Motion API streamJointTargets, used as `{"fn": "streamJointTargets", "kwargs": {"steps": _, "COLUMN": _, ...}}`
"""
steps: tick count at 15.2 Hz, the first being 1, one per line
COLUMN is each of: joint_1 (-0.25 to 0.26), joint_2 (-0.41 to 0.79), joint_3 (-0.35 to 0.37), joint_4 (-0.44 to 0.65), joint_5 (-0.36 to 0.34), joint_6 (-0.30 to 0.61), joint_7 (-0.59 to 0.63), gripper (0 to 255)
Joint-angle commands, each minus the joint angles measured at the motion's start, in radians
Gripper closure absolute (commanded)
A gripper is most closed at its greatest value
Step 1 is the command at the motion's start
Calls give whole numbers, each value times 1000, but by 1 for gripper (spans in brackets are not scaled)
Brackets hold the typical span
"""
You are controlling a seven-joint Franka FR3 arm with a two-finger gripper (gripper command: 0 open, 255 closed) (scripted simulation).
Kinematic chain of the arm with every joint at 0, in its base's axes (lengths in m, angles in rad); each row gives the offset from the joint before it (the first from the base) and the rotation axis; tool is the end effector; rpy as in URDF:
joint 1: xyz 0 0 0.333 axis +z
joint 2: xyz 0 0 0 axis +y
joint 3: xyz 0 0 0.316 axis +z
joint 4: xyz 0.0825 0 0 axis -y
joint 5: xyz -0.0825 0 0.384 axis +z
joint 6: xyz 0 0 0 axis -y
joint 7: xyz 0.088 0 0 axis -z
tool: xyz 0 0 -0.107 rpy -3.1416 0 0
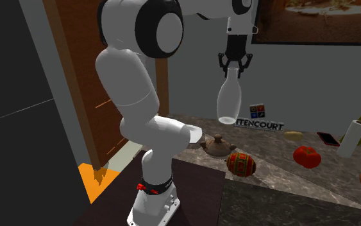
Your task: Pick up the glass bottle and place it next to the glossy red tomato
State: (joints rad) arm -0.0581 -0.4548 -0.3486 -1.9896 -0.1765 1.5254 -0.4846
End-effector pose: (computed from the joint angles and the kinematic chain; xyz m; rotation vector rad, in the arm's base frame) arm 0.3585 -0.2097 0.6272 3.1268 0.1696 -0.0646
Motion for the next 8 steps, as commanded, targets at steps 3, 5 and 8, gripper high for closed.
{"fn": "streamJointTargets", "kwargs": {"steps": 3, "joint_1": -10, "joint_2": 106, "joint_3": -81, "joint_4": 57, "joint_5": 4, "joint_6": 57, "joint_7": -92, "gripper": 255}}
{"fn": "streamJointTargets", "kwargs": {"steps": 5, "joint_1": -15, "joint_2": 166, "joint_3": -121, "joint_4": 93, "joint_5": 16, "joint_6": 83, "joint_7": -140, "gripper": 255}}
{"fn": "streamJointTargets", "kwargs": {"steps": 8, "joint_1": -26, "joint_2": 265, "joint_3": -179, "joint_4": 157, "joint_5": 48, "joint_6": 116, "joint_7": -216, "gripper": 255}}
